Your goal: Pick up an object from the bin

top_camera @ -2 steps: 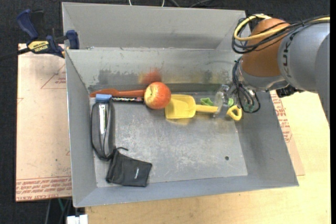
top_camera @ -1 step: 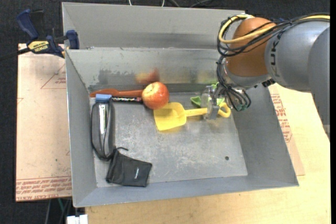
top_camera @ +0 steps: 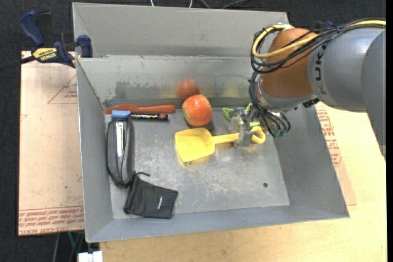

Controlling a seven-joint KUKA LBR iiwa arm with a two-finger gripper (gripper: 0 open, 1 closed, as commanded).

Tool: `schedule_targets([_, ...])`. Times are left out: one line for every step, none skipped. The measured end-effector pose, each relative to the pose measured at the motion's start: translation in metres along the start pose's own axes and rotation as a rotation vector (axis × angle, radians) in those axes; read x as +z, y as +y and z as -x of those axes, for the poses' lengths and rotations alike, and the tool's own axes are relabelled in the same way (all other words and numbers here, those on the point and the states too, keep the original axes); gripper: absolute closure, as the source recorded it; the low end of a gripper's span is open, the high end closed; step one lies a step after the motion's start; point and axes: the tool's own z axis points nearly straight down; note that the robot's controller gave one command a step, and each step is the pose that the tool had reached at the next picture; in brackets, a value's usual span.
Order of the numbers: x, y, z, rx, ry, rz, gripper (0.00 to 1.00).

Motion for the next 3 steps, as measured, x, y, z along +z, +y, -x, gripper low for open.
schedule_targets([0.0, 0.006, 0.001, 0.197, 0.002, -0.003, 1.0])
schedule_targets([-0.02, 0.009, -0.014, 0.189, 0.004, -0.001, 1.0])
schedule_targets([-0.015, 0.018, -0.013, 0.113, 0.0, 0.0, 1.0])
